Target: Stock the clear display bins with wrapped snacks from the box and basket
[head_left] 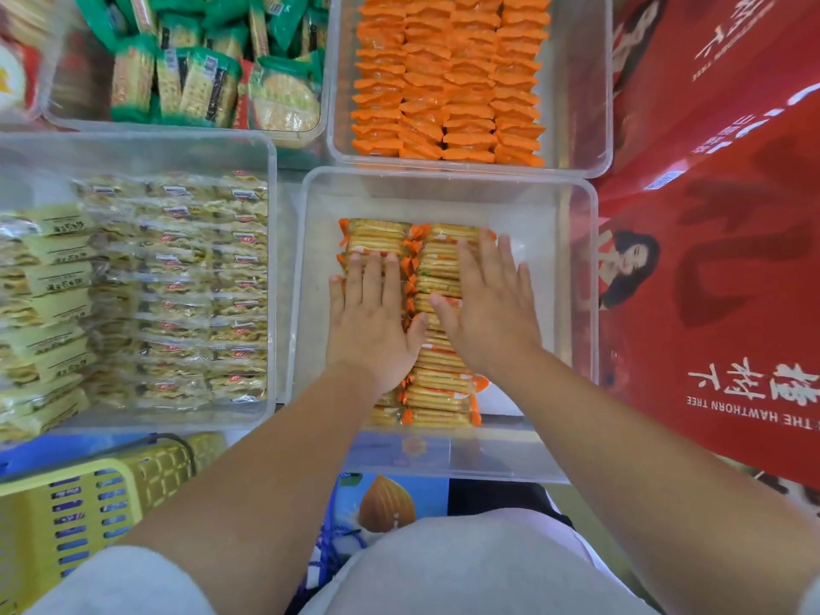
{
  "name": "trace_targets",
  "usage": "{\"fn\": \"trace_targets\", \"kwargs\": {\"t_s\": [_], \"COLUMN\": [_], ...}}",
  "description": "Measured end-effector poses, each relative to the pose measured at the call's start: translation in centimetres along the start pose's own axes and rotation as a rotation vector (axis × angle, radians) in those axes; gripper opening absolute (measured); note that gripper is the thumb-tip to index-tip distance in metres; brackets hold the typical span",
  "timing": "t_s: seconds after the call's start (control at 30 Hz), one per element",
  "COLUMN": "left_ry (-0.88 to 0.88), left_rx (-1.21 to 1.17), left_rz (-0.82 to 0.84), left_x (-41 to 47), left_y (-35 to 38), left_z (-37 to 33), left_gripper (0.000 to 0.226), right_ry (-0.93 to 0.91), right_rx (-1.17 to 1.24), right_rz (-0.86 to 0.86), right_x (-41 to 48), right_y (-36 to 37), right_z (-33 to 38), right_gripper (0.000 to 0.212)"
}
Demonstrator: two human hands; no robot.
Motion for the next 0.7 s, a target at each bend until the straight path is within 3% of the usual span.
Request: {"fn": "trace_targets", "kwargs": {"t_s": [0.1,0.37,0.6,0.7], "left_ry": [-0.008,0.039,0.045,0.011], "left_rx": [0.01,0.039,0.109,0.076], "left_rz": [-0.038,0.069,0.219,0.161], "left_x": [1.3,2.5,3.1,2.0], "left_y": [-0.9,1.2,-0.2,-3.8], "left_z": [-0.1,0.5,0.4,0.4], "left_gripper": [0.079,0.073,0.077,0.08], "right_ry": [-0.064,-0.237,-0.224,-0.199], "right_rx": [-0.066,-0.178,-0.128,-0.037], "right_rz": [0.063,0.086,0.182,0.115], "right_x": [1.9,3.0,3.2,2.4], "right_y": [1.8,3.6,3.0,0.7], "right_z": [1.2,1.9,1.8,2.8], "right_gripper": [0.077,0.073,0.075,0.074]}}
Point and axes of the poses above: each hand's wrist, its own x-axis towards the middle knuckle, its own y-axis out of the palm, z = x × y, the point moved 9 cm from there along x, towards the middle knuckle, and after that the axes turned 5 degrees about x, right-handed, at the moved point
